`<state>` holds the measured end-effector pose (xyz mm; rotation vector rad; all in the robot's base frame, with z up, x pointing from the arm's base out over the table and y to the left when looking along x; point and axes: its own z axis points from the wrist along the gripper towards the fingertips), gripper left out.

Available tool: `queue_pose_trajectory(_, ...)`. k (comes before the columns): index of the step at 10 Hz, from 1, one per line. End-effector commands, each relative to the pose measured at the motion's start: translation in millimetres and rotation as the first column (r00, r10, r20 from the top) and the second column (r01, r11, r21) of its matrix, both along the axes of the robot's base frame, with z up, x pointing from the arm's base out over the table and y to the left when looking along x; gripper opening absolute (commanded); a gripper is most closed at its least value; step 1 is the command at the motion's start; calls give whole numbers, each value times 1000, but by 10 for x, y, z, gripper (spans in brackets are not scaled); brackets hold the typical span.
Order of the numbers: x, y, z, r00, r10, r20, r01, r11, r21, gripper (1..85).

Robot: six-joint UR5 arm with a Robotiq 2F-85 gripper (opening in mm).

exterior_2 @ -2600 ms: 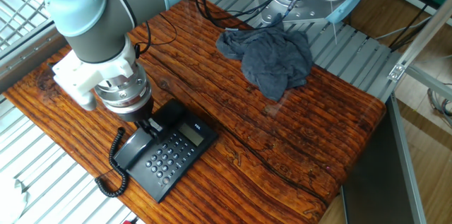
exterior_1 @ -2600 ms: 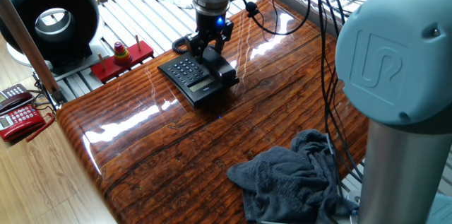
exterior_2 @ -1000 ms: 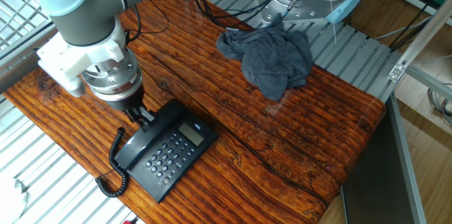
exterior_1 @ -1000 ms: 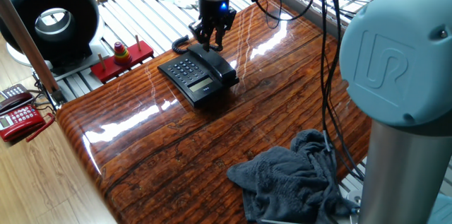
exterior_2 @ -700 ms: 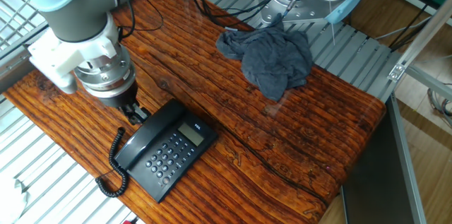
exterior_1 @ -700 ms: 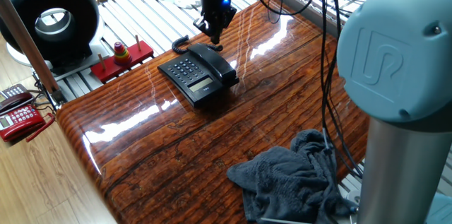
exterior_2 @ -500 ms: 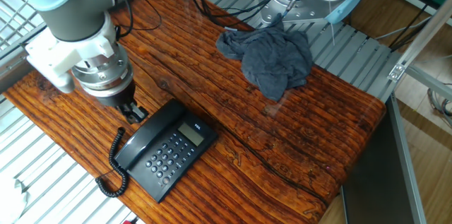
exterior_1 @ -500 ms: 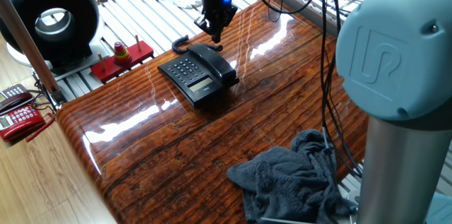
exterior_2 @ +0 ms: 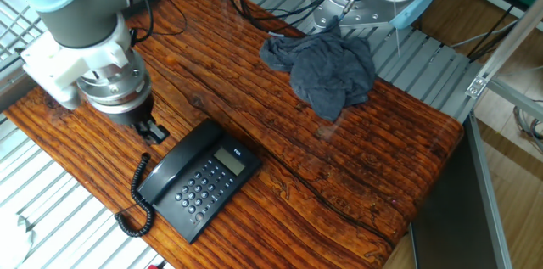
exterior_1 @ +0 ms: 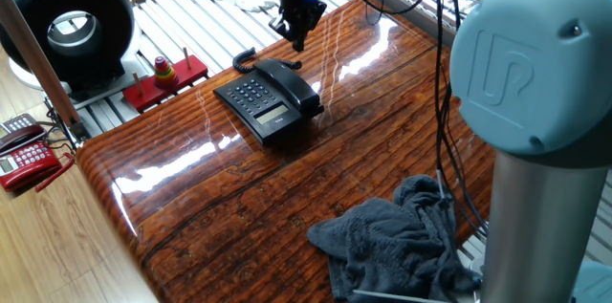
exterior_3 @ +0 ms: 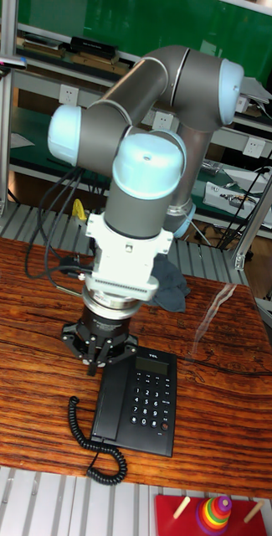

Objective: Place the handset of the telephone on the corresponding phone cradle

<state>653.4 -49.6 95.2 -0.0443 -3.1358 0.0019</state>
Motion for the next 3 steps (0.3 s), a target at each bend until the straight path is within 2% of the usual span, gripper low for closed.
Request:
queue_pose_trajectory(1,34,-148,118,1000,-6,-1,6,1000,17,10)
queue_pose_trajectory(3,23,-124,183,1000,-1,-7,2,999,51,10)
